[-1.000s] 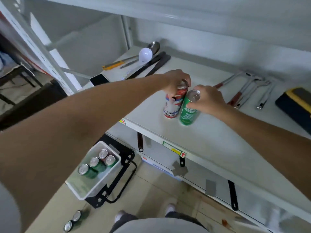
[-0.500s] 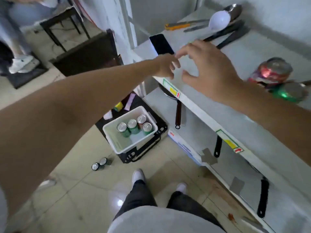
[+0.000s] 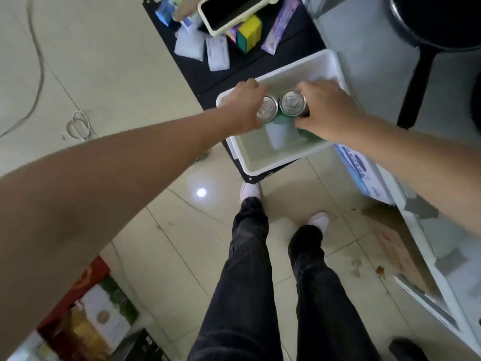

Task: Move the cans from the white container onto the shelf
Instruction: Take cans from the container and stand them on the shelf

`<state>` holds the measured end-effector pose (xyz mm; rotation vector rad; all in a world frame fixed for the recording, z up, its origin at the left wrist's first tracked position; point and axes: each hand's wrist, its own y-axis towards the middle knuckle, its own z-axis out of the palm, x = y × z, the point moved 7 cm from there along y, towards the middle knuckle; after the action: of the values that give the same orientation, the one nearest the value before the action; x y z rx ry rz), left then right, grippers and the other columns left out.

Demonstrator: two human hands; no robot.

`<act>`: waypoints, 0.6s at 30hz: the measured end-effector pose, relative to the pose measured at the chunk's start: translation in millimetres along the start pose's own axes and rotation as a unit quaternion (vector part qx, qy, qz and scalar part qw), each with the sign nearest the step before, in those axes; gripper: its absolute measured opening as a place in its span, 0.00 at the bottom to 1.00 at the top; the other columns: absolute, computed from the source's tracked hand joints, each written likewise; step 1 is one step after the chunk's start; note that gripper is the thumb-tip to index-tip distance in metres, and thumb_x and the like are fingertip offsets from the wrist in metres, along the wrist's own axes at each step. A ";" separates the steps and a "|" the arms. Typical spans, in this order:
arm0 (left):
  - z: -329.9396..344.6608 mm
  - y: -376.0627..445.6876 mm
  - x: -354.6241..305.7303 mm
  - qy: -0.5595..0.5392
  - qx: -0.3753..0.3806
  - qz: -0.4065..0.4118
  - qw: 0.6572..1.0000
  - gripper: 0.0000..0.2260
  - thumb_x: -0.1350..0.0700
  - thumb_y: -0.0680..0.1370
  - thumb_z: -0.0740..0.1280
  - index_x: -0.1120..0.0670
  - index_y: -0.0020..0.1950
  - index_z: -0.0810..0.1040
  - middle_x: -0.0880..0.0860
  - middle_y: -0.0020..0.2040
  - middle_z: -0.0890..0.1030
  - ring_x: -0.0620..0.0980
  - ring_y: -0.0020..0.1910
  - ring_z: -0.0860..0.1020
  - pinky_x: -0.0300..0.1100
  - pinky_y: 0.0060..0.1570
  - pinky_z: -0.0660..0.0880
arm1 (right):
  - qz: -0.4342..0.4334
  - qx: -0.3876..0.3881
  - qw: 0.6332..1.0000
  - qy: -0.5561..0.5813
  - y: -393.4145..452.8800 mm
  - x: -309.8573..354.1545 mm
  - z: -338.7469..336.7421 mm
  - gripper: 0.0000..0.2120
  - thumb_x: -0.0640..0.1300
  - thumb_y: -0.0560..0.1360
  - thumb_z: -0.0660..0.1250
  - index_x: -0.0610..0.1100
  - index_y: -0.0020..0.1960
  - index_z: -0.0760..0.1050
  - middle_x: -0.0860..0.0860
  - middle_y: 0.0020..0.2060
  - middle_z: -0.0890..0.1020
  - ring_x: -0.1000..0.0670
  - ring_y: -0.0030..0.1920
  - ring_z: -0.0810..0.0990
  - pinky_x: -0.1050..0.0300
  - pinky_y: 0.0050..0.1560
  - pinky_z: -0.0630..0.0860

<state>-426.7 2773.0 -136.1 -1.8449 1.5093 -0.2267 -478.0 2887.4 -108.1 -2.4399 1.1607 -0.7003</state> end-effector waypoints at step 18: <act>-77.1 -47.4 -71.6 0.084 -0.051 0.106 0.989 0.29 0.55 0.65 0.75 0.55 0.64 0.71 0.59 0.60 0.78 0.59 0.59 0.74 0.46 0.53 0.71 | -0.079 -0.046 0.985 -0.145 -40.6 13.0 -74.5 0.27 0.49 0.60 0.72 0.48 0.59 0.72 0.42 0.49 0.82 0.39 0.52 0.79 0.49 0.51 0.69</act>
<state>-453.8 2807.6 -29.4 -1.7629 1.8512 -0.2109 -488.1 2894.4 -23.1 -2.6234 0.9138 -0.3217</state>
